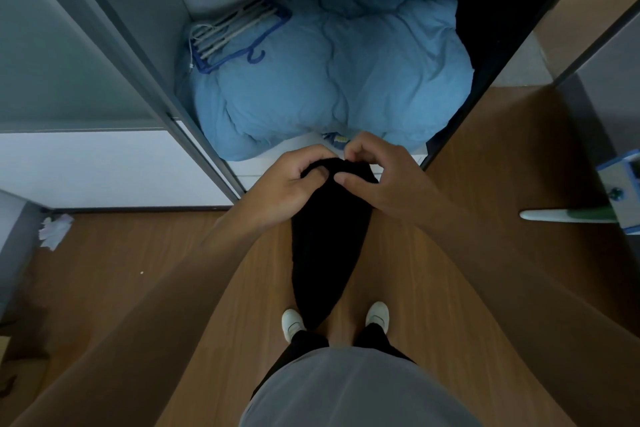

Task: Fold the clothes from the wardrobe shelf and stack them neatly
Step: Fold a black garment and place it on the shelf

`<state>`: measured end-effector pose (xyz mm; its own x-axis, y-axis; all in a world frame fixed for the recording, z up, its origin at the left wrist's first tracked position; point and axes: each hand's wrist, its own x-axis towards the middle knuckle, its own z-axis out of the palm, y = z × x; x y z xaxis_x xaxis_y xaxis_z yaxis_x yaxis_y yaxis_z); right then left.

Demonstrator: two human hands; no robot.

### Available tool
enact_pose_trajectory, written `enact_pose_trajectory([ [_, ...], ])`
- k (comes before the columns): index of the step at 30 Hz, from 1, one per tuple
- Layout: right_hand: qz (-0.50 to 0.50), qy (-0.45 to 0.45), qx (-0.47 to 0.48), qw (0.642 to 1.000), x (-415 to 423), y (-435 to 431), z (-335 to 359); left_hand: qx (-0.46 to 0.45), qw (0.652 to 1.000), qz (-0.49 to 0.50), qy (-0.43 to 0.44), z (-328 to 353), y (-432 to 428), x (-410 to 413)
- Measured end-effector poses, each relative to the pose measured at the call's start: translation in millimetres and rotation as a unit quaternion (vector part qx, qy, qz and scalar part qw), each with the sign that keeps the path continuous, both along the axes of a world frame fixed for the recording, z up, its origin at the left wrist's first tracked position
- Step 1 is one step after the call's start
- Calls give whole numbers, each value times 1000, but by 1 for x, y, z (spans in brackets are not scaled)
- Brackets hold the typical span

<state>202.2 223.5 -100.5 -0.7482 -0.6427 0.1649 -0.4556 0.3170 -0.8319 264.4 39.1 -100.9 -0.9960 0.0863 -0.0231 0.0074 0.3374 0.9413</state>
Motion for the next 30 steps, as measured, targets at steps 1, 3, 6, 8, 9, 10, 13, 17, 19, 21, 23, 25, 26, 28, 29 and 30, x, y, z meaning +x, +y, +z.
enact_pose_trajectory([
  [1,-6,0,3,1000,1,0,-2,0,1000,14,5,-2,1,1],
  [3,1,-7,22,1000,4,0,-6,13,999,37,5,-5,4,3],
  [6,7,-10,46,999,9,-1,-12,40,998,44,-5,-12,7,6],
  [8,-16,-8,38,999,12,-2,-14,42,998,35,-1,-15,7,7],
  [9,-23,-4,36,999,13,-2,-14,39,999,29,6,-15,6,8],
  [10,-26,2,35,999,14,-3,-14,36,999,24,11,-16,7,8],
  [13,-35,22,28,999,15,-2,-12,16,999,20,29,-15,8,8],
  [17,-44,37,9,998,14,-1,-8,-19,998,18,53,-16,7,4],
  [19,-44,25,25,998,12,1,-10,-13,998,19,52,-13,8,2],
  [21,-41,2,73,996,10,4,-13,-20,999,7,50,-12,10,1],
  [23,-37,-18,97,994,9,8,-15,-29,998,-6,48,-12,14,1],
  [25,-40,-18,90,995,9,11,-15,-32,999,-13,40,-15,15,1],
  [26,-40,-10,89,995,8,11,-14,-33,999,-15,36,-16,16,2],
  [28,-34,3,93,995,9,12,-11,-35,999,-17,31,-19,15,2],
  [29,-32,3,93,995,9,12,-9,-40,999,-18,30,-20,14,3],
  [30,-33,1,91,995,9,11,-7,-49,998,-20,30,-22,13,4],
])
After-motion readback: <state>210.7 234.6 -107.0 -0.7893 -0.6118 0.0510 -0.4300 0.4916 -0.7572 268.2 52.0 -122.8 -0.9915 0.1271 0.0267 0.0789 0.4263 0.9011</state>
